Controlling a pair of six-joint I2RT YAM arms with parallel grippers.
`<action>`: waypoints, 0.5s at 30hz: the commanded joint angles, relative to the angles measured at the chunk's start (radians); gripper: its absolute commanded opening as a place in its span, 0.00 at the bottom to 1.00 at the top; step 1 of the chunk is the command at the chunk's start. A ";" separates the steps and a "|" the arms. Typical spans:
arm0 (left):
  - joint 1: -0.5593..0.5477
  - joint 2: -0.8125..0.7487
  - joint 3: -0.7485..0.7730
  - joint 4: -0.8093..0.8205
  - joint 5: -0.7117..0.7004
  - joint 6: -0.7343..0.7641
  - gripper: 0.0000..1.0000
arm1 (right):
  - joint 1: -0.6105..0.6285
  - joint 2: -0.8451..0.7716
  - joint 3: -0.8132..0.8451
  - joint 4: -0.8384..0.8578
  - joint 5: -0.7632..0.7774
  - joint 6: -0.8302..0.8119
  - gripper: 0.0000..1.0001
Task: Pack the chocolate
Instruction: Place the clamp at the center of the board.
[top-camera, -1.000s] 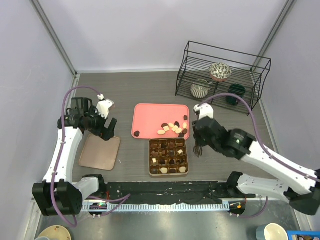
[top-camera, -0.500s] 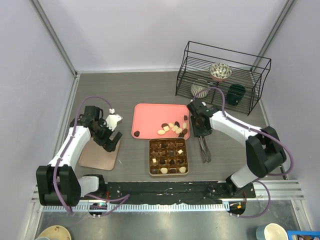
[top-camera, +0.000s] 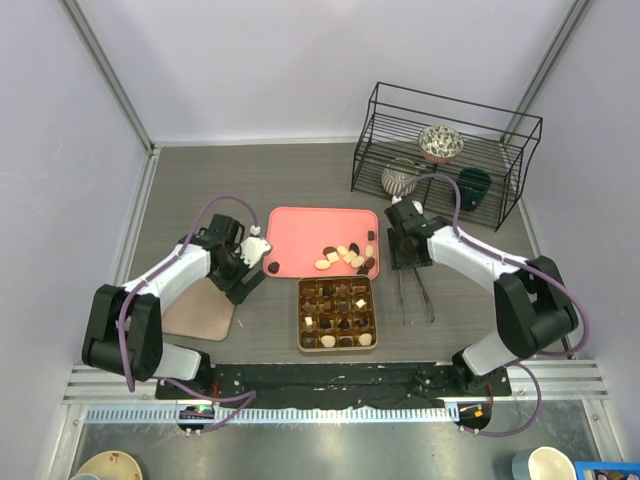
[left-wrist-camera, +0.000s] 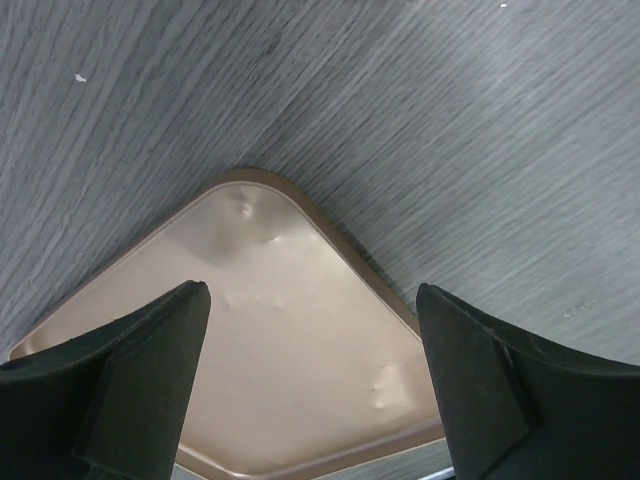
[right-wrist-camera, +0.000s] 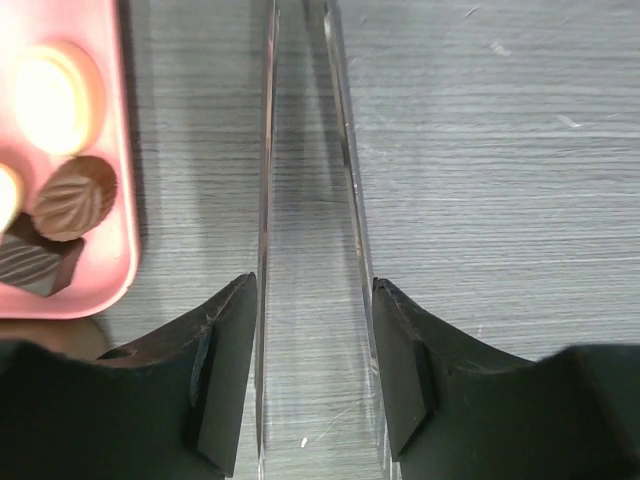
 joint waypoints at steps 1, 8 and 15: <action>-0.019 0.032 -0.021 0.085 -0.061 -0.043 0.87 | 0.002 -0.143 0.020 0.042 0.097 -0.012 0.54; -0.068 0.107 -0.015 0.102 -0.061 -0.082 0.63 | 0.003 -0.276 0.090 -0.008 0.141 -0.025 0.56; -0.111 0.139 0.002 0.059 -0.058 -0.116 0.38 | 0.003 -0.371 0.106 -0.028 0.131 -0.040 0.56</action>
